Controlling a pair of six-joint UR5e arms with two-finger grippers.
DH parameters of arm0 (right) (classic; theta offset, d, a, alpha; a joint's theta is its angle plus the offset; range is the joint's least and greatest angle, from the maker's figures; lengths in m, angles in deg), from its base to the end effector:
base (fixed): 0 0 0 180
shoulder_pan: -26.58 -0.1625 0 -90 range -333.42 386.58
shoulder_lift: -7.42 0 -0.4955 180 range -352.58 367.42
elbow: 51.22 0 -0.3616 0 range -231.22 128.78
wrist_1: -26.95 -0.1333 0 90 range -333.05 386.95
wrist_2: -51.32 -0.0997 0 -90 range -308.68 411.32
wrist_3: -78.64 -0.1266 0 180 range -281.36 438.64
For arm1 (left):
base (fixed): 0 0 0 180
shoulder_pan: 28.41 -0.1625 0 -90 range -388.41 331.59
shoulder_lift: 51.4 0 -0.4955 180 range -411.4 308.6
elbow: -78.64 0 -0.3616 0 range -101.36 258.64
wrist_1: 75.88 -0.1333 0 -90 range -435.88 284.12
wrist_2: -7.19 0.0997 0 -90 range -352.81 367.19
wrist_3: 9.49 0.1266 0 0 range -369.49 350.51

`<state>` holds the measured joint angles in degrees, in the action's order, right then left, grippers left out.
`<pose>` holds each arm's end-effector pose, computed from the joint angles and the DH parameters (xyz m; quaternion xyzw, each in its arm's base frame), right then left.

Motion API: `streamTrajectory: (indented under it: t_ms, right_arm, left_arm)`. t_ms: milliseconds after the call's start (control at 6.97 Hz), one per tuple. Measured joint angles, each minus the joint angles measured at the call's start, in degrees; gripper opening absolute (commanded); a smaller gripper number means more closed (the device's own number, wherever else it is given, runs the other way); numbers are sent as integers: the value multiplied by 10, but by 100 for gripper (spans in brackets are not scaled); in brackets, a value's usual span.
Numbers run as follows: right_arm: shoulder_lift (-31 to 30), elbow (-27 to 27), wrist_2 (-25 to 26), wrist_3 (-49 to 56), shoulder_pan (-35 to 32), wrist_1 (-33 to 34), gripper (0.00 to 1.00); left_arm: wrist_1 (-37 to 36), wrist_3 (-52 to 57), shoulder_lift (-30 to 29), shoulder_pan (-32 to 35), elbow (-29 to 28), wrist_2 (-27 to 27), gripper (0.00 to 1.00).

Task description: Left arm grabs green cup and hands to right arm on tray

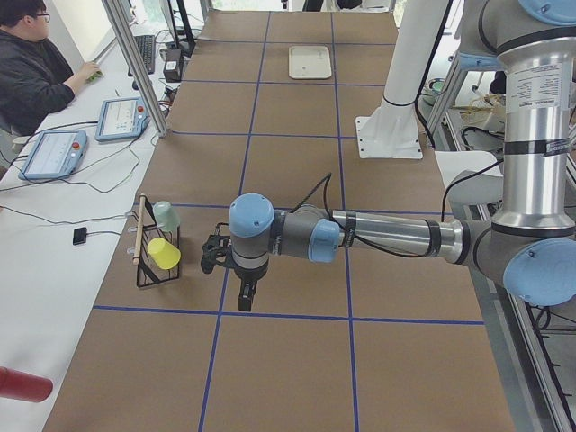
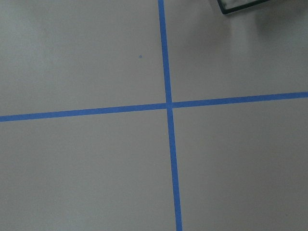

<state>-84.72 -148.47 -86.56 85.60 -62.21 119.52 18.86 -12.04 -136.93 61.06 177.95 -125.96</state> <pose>0.0300 -0.4458 0.7059 0.0406 -0.4042 -0.0741 0.9108 -0.0427 -0.4358 0.7005 0.0678 0.3684 0.0144 0.9271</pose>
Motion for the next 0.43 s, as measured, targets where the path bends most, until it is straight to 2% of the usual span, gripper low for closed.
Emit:
streamTrajectory:
  t_ms: [430]
  right_arm:
    - [0, 0, 0, -1, 0, 0, 99]
  left_arm:
    - [-2, 0, -4, 0, 0, 0, 100]
